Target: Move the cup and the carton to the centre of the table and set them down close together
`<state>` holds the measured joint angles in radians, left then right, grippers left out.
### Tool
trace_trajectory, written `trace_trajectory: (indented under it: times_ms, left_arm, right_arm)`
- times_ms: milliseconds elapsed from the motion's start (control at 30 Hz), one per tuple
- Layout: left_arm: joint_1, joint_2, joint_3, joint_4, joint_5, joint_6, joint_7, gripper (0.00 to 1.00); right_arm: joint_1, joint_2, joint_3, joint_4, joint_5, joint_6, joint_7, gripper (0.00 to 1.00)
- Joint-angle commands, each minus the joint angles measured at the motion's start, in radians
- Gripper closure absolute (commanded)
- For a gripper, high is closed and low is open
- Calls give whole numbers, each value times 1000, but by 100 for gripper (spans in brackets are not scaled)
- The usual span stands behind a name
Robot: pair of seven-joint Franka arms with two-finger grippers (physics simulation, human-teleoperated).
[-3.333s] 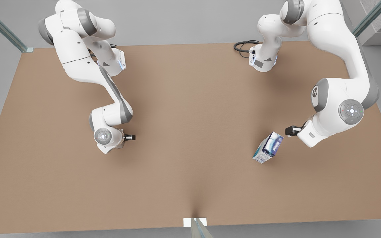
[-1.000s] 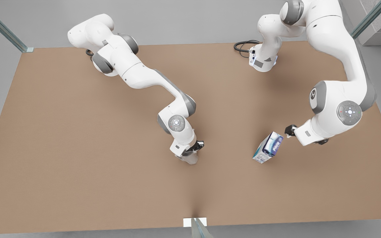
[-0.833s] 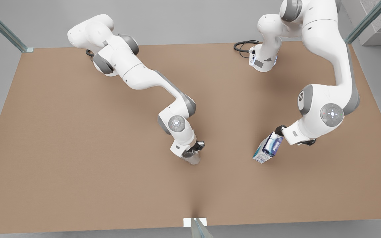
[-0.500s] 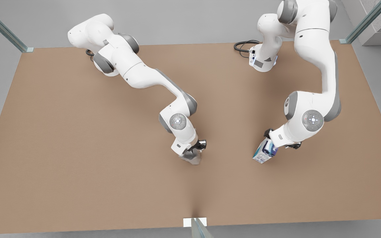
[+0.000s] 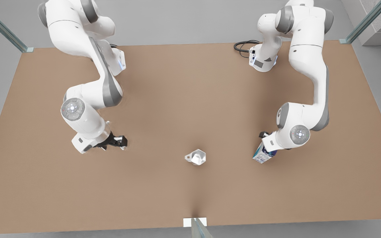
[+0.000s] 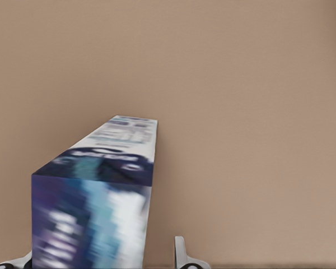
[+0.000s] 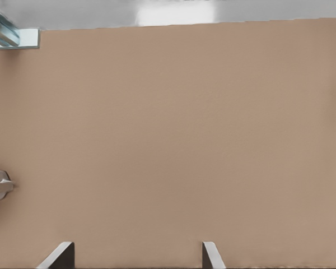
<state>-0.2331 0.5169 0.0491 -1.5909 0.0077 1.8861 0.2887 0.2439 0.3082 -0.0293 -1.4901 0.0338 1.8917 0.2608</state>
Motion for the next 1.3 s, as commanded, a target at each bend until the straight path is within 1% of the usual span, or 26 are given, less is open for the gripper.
trace_trajectory:
  times_ms: [0, 33, 67, 100, 133, 167, 233, 267, 300, 333, 433, 467, 500, 600, 667, 700, 767, 833, 867, 900, 1000, 1167, 1200, 1233, 1267]
  left_arm:
    - [0, 2, 0, 0, 2, 1, 0, 2]
    - [0, 3, 0, 3, 2, 2, 0, 19]
    - [0, 9, 0, 5, 2, 4, 0, 29]
    - [-2, 9, 2, 5, 2, 2, -2, 33]
    - [0, 9, 0, 5, 2, 1, -3, 35]
    - [-2, 9, 2, 5, 2, 1, -3, 35]
    - [-2, 8, 2, 5, 3, -1, -5, 35]
    - [-2, 5, 2, 6, 3, -2, -6, 35]
    - [-2, -3, 2, 8, 3, -4, -13, 35]
    - [-2, -23, 2, 9, 3, -13, -16, 35]
    - [-23, -143, -2, 11, 0, -122, -82, 34]
    - [-52, -167, -6, 11, -3, -153, -140, 34]
    - [-80, -187, -32, 11, -6, -193, -213, 34]
    - [-80, -198, -218, 25, -14, -254, -506, 34]
    - [-80, -192, -319, 38, -52, -252, -716, 34]
    - [-84, -186, -342, 54, -95, -248, -783, 34]
    - [-163, -103, -356, 155, -100, -242, -910, 34]
    - [-212, -58, -356, 184, -100, -196, -931, 34]
    - [-232, -14, -356, 233, -97, -196, -953, 34]
    - [-246, 23, -354, 273, -92, -188, -954, 34]
    - [-267, 77, -353, 295, -72, -124, -956, 34]
    - [-270, 129, -353, 293, -18, -97, -954, 32]
    - [-275, 130, -353, 293, -18, -97, -954, 29]
    - [-275, 130, -353, 293, -18, -97, -954, 0]
    - [-275, 129, -353, 295, -18, -97, -954, 0]
  right_arm:
    - [-21, -23, 0, 1, 0, -32, -30, 0]
    - [-57, -52, -3, 10, -2, -100, -73, 0]
    - [-78, -47, -11, 33, -5, -138, -80, 0]
    - [-101, -40, -15, 53, -5, -155, -106, 0]
    - [-150, -43, -15, 54, -3, -177, -143, 0]
    - [-183, -40, -24, 91, -5, -209, -196, 0]
    - [-210, -44, -27, 154, -6, -330, -230, 0]
    - [-210, -49, -41, 156, -5, -335, -230, 0]
    - [-206, -52, -41, 163, -54, -335, -230, 0]
    - [-209, -51, -46, 183, -38, -342, -225, 0]
    - [-201, -43, -41, 188, -41, -330, -225, 0]
    - [-203, -44, -41, 188, -41, -335, -229, 0]
    - [-199, -49, -41, 189, -46, -336, -224, 0]
    - [-206, -52, -43, 208, -41, -338, -222, 0]
    - [-210, -51, -46, 218, -38, -335, -222, 0]
    - [-209, -51, -44, 220, -40, -335, -222, 0]
    - [-210, -49, -44, 226, -41, -332, -222, 0]
    - [-212, -49, -49, 232, -43, -332, -221, 0]
    - [-210, -47, -72, 238, -34, -329, -221, 0]
    - [-203, -49, -67, 251, -52, -332, -222, 0]
    - [-201, -38, -64, 255, -38, -286, -219, 0]
    - [-209, -34, -69, 258, -37, -283, -213, 0]
    - [-206, -32, -69, 257, -37, -270, -213, 0]
    - [-207, -34, -69, 258, -37, -266, -213, 0]
    - [-209, -32, -67, 257, -35, -255, -213, 0]
